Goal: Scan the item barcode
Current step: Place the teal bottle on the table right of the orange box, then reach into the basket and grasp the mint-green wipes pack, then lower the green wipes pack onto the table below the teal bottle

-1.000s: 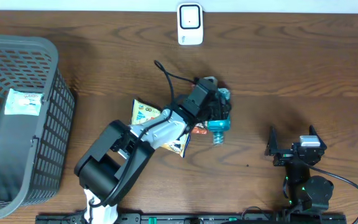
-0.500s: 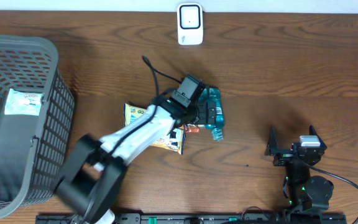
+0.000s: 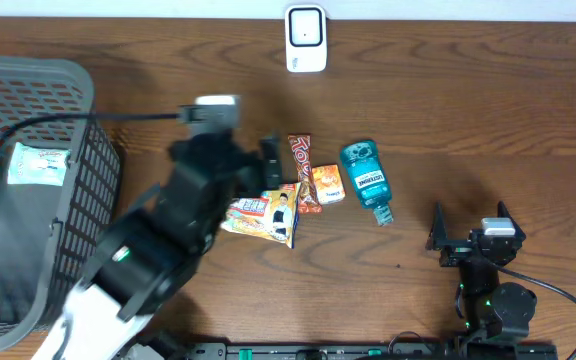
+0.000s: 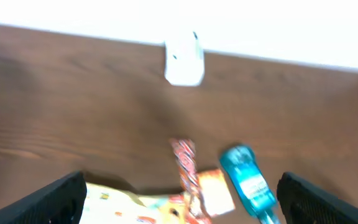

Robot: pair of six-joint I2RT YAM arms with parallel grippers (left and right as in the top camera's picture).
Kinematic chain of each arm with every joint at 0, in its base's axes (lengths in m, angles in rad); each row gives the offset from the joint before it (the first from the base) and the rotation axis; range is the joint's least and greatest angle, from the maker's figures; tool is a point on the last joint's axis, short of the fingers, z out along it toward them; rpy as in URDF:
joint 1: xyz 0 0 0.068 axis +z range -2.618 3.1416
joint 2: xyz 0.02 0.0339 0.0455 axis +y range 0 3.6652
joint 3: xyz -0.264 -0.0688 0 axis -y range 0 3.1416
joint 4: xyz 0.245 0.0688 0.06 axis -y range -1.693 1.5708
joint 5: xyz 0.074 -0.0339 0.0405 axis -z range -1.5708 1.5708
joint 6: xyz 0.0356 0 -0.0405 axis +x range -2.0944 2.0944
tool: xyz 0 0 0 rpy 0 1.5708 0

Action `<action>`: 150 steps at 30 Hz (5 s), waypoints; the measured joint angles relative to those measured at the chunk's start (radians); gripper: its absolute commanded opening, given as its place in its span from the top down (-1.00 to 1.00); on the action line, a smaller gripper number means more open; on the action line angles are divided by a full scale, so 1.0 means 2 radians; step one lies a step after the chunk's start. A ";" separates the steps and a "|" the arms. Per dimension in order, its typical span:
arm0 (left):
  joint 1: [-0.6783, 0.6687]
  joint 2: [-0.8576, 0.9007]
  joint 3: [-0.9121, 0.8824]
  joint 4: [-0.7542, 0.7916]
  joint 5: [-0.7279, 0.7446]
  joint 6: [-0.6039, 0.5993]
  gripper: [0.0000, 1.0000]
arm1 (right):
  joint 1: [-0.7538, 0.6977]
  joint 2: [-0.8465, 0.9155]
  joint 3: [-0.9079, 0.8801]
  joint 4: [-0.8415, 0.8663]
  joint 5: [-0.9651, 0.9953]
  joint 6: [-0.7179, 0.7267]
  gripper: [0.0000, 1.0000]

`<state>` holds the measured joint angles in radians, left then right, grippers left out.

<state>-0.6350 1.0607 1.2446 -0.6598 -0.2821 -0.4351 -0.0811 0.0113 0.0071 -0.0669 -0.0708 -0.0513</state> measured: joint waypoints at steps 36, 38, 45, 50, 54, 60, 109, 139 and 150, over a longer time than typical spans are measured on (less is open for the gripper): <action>0.616 0.245 0.000 0.014 0.076 -0.095 -0.95 | 0.000 0.000 0.000 0.000 0.000 0.000 -0.99; 0.616 0.281 0.000 0.030 0.079 -0.096 -0.96 | 0.000 0.000 0.000 0.000 0.000 0.000 -0.99; 0.616 0.382 -0.001 0.112 0.100 -0.061 -0.96 | 0.000 0.000 0.000 0.000 0.000 0.000 -0.98; 0.613 0.406 -0.001 0.149 0.118 0.002 -0.96 | 0.000 0.000 0.000 0.000 0.000 0.000 -0.99; 0.613 0.409 -0.001 0.154 0.125 0.022 -0.96 | 0.000 0.000 0.000 0.000 0.000 0.000 -0.98; 0.611 0.438 0.001 0.162 0.122 0.036 -0.99 | 0.000 0.000 0.000 0.000 0.000 0.000 -0.98; 0.216 0.017 -0.003 0.036 0.282 -0.059 0.30 | 0.000 0.000 0.000 0.000 0.000 0.000 -0.99; -0.126 0.395 -0.003 0.006 0.180 -0.098 -0.75 | 0.000 0.000 0.000 0.000 0.000 0.000 -0.99; -0.126 0.339 -0.003 0.015 0.144 -0.099 0.85 | 0.000 0.000 0.000 0.000 0.000 0.000 -0.99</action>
<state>-0.8871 1.7382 1.2385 -0.6292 0.0067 -0.6323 -0.0811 0.0109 0.0071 -0.0669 -0.0708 -0.0513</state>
